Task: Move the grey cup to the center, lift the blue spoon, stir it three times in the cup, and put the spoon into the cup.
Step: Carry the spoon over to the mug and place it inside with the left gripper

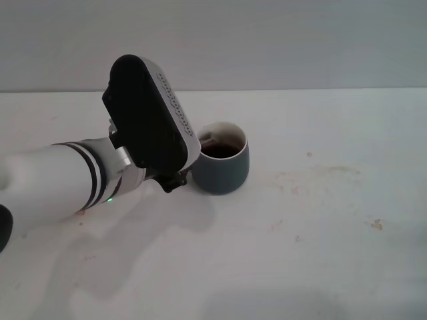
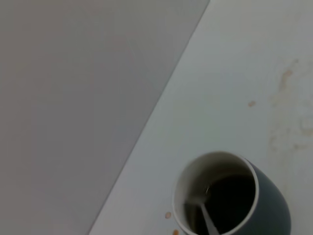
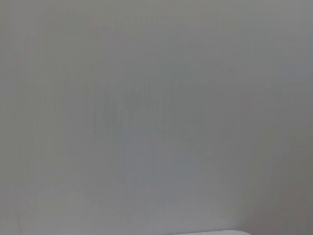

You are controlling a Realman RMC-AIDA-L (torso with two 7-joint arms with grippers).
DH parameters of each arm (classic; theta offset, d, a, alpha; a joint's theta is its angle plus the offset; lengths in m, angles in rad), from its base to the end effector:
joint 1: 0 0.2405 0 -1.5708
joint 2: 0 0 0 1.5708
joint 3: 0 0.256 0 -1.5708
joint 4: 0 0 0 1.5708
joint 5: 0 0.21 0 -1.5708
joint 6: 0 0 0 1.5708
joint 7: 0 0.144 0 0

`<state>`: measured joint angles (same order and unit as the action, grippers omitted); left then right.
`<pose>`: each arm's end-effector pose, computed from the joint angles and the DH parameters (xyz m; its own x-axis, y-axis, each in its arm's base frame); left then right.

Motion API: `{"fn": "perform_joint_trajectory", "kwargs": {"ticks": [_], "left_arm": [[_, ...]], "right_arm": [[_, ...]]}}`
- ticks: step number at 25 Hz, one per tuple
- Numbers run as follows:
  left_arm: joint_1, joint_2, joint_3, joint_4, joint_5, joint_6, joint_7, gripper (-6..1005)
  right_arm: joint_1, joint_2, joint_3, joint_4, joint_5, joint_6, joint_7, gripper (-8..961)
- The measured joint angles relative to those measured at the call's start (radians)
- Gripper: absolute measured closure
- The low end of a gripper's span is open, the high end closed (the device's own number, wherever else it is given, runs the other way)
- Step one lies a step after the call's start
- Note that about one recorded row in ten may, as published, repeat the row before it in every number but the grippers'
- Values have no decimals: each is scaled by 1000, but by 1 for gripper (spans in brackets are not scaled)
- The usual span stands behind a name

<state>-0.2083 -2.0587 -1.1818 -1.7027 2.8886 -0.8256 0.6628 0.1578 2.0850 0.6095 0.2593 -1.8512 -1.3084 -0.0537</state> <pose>-0.1486 0.3223 -0.0365 0.9785 0.0737 -0.1926 -0.0822 -0.7172 -0.6920 0.3880 0.2310 -0.0034 0.7312 -0.0037 -0.6821 -0.6683 0.1963 -0.7175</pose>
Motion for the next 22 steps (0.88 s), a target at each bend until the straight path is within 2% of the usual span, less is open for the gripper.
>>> {"fn": "perform_joint_trajectory", "kwargs": {"ticks": [14, 22], "left_arm": [[-34, -4, 21, 4, -3, 6, 1, 821], [-62, -7, 80, -2, -6, 19, -6, 823]], "right_arm": [[0, -2, -1, -2, 1, -3, 0, 955], [-9, -1, -1, -6, 1, -3, 0, 955]]}}
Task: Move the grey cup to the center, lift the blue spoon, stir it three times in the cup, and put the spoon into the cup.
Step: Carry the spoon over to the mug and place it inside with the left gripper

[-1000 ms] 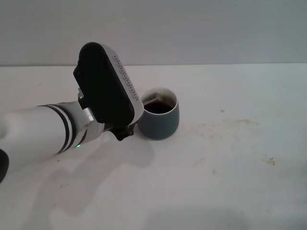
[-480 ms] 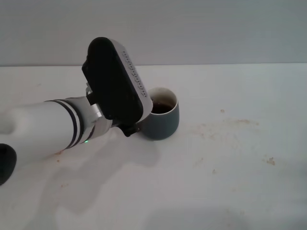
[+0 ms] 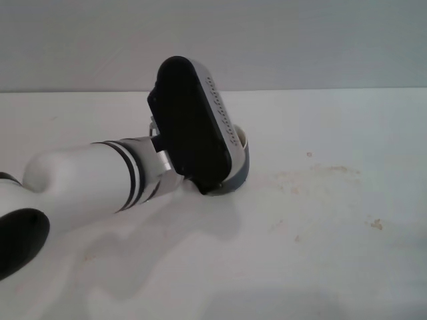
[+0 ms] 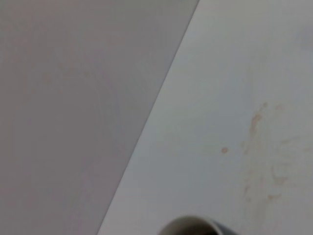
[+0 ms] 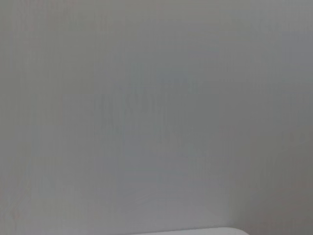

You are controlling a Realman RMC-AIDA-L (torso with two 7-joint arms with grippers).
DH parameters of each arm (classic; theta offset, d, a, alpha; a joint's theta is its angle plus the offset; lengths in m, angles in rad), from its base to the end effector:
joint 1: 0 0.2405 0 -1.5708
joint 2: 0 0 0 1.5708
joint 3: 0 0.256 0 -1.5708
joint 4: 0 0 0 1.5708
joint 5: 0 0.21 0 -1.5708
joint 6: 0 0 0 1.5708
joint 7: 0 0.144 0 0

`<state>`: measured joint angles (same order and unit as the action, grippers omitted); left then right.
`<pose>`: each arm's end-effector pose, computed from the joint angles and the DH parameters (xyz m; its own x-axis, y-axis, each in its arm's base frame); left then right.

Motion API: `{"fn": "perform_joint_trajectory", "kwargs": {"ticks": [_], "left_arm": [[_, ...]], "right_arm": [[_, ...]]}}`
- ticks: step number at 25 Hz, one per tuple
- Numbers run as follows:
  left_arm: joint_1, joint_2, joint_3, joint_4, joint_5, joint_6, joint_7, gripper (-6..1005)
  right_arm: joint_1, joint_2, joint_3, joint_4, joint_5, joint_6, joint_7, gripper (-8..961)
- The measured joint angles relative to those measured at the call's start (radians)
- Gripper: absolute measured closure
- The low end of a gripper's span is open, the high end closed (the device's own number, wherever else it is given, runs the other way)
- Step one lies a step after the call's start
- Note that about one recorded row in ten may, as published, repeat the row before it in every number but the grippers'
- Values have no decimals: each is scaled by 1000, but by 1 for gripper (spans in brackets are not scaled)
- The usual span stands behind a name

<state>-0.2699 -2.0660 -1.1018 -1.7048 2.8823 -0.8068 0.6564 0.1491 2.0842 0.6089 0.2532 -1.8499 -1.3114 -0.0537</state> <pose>-0.1163 0.3161 -0.0571 0.9823 -0.0427 -0.1822 -0.1525 -0.7465 -0.6477 0.3912 0.2270 -0.0020 0.7355 -0.0101 -0.6775 -0.6617 0.2043 -0.7214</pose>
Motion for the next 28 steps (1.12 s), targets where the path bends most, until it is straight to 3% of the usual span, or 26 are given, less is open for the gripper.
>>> {"fn": "perform_joint_trajectory", "kwargs": {"ticks": [12, 28], "left_arm": [[50, 4, 5, -70, 6, -3, 7, 842], [-38, 0, 14, 39, -1, 70, -1, 850]], "right_arm": [[7, 0, 0, 1, -1, 0, 0, 955], [8, 0, 0, 3, -2, 4, 0, 955]]}}
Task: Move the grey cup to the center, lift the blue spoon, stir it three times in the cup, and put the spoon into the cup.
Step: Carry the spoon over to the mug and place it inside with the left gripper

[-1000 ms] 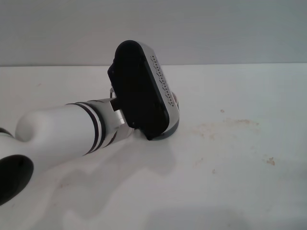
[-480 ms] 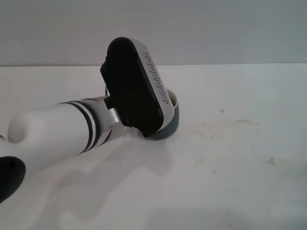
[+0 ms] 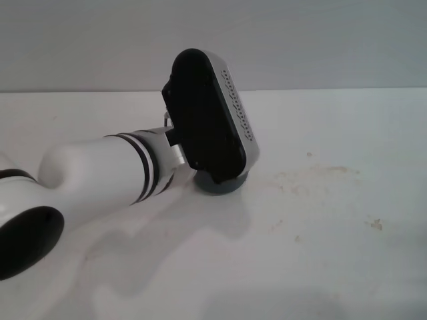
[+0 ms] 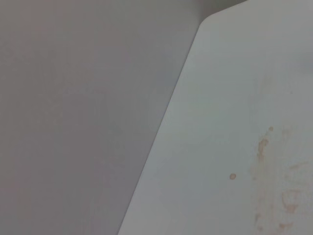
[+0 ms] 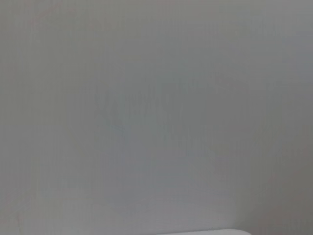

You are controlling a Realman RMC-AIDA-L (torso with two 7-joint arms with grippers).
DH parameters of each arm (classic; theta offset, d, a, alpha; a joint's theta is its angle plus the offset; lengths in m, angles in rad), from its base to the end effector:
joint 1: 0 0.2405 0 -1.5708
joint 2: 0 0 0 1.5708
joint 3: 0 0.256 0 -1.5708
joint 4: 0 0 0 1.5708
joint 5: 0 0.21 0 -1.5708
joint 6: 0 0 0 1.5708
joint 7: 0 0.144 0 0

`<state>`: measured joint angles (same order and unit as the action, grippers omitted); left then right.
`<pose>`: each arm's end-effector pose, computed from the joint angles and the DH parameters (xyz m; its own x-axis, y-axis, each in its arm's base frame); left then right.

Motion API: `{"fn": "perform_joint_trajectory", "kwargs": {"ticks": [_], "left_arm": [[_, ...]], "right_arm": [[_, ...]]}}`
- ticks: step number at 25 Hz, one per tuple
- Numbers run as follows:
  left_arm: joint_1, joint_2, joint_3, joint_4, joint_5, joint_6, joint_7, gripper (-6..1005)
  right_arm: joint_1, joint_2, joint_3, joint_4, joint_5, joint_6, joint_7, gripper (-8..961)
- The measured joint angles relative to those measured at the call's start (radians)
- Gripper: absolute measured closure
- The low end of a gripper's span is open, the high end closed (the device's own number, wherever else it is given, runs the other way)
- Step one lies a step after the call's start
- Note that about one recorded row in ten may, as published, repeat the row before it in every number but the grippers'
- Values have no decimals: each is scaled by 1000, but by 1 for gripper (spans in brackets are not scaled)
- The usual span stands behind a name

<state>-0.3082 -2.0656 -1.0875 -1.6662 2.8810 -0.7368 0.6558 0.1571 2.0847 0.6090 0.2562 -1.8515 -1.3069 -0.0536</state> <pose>-0.1057 0.3227 -0.0629 0.9817 -0.0976 -0.1634 -0.1822 -0.7307 -0.6580 0.3890 0.2304 -0.0032 0.7330 -0.0072 -0.6802 -0.6659 0.1966 -0.7197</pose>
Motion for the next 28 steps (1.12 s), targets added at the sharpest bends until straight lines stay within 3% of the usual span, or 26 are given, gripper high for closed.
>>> {"fn": "perform_joint_trajectory", "kwargs": {"ticks": [12, 15, 19, 28], "left_arm": [[11, -1, 35, -12, -1, 34, -1, 848], [75, 3, 27, -58, 6, 18, -1, 847], [112, 5, 17, -77, 7, 10, 6, 846], [92, 4, -28, -26, 7, 47, 7, 845]], "right_arm": [[-3, 0, -3, -2, 0, 1, 0, 955], [-4, 0, -3, -3, 0, 1, 0, 955], [-3, -1, -3, -3, 0, 0, 0, 955], [-2, -2, -3, -1, 0, -3, 0, 955]]}}
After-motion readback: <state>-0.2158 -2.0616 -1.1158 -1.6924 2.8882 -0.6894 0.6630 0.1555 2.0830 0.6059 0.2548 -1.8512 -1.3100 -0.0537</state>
